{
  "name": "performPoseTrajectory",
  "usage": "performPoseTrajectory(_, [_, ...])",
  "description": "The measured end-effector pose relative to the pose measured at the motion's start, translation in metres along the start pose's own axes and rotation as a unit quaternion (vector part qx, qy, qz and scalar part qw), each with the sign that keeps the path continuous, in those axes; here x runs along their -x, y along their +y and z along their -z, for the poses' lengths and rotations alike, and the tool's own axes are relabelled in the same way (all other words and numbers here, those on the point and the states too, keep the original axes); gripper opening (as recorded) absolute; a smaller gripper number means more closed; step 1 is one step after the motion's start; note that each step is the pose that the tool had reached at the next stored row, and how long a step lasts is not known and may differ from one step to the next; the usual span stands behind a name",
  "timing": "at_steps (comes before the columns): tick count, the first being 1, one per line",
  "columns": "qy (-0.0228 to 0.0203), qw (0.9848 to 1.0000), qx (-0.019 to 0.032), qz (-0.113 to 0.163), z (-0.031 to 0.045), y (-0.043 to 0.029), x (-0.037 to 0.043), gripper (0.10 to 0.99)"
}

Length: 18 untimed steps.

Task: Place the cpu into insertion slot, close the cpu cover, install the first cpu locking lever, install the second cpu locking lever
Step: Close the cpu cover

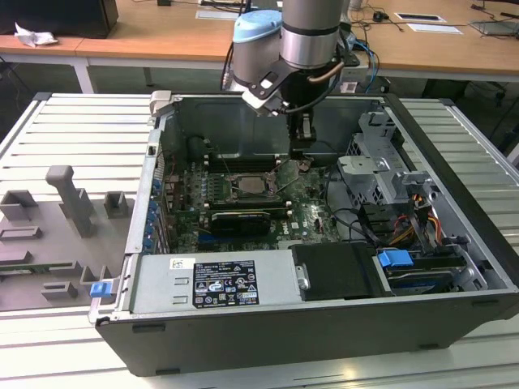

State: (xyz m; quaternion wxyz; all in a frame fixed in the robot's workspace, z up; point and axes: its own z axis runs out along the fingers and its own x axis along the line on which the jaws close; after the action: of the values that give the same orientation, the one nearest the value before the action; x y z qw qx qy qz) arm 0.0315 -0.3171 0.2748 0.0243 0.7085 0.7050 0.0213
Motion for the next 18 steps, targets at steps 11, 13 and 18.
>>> performPoseTrajectory(11, [0.0002,0.9999,-0.0042,0.009,-0.0109,0.0177,-0.0002,0.106])
performPoseTrajectory(13, [0.0006,0.9998,-0.0047,0.018,-0.0129,0.0186,-0.0002,0.106])
performPoseTrajectory(18, [0.0005,0.9997,-0.0087,0.023,-0.0195,0.0256,-0.0011,0.106])
